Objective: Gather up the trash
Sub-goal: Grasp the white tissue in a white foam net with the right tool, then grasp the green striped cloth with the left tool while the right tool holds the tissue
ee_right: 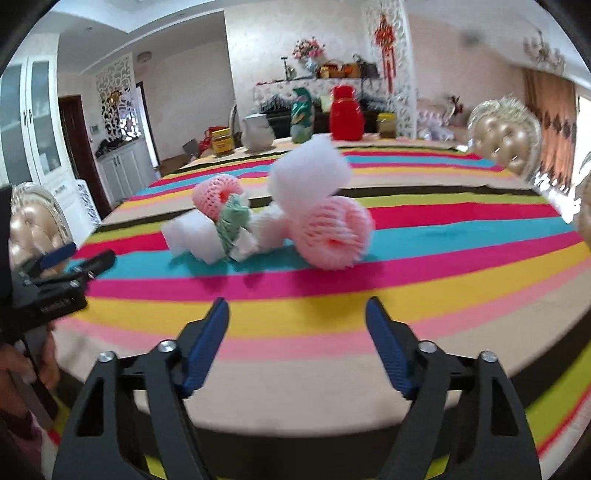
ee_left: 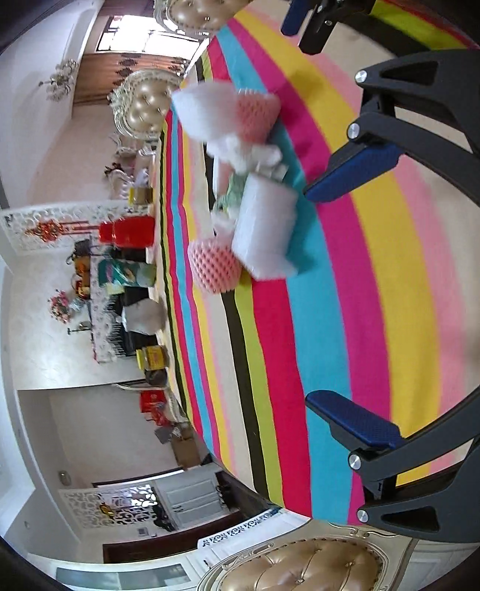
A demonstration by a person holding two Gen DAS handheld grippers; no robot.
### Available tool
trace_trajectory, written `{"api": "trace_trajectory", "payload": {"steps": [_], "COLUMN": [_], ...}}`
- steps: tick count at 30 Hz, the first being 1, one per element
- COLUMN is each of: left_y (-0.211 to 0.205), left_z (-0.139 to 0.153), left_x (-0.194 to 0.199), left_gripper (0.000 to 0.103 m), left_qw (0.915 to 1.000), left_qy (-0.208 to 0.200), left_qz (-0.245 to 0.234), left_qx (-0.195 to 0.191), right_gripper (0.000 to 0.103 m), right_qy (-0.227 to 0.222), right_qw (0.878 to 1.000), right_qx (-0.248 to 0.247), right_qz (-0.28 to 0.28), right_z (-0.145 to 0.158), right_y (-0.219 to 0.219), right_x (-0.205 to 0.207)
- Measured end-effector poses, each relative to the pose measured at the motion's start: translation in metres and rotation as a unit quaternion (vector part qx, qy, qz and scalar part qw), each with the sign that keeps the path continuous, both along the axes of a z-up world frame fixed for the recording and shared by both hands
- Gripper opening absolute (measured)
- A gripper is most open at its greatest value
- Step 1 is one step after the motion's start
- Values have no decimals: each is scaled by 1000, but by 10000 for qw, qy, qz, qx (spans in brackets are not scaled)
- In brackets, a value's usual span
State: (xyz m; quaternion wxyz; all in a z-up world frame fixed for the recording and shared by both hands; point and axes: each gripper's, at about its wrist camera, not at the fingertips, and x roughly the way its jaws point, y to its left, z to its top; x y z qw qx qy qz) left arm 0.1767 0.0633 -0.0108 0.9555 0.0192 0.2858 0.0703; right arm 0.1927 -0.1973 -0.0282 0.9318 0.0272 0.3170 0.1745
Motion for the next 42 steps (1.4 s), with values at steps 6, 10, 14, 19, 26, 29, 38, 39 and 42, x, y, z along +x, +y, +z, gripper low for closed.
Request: {"api": "trace_trajectory", "payload": {"steps": [6, 10, 14, 19, 26, 29, 38, 39, 42], "left_y": [10, 16, 25, 30, 21, 13, 10, 8, 5], "left_z": [1, 2, 2, -3, -8, -11, -14, -14, -13], "left_x": [39, 65, 83, 79, 77, 82, 78, 78, 75], "left_gripper": [98, 98, 98, 98, 98, 98, 98, 98, 98], "left_qw": [9998, 9995, 9984, 9977, 9985, 9987, 9975, 9976, 9974], "left_qy": [-28, 8, -122, -284, -188, -60, -7, 8, -14], "left_qz": [208, 229, 411, 323, 110, -101, -285, -320, -397], "left_qx": [18, -211, -381, -522, -503, -498, -643, -611, -605], "right_gripper": [50, 50, 50, 50, 46, 34, 32, 32, 32], "right_qy": [274, 329, 436, 559, 782, 651, 692, 691, 565], "right_qw": [9995, 9993, 9989, 9978, 9965, 9975, 9961, 9960, 9968], "right_qx": [-19, -93, -181, -350, -296, -254, -471, -455, -383], "right_qz": [129, 124, 47, 20, 50, 107, 296, 340, 427], "right_z": [-12, -14, -16, -22, -24, -20, -8, -7, -4], "right_y": [37, 56, 68, 82, 86, 80, 35, 29, 12], "right_x": [44, 70, 97, 130, 153, 151, 118, 114, 90]}}
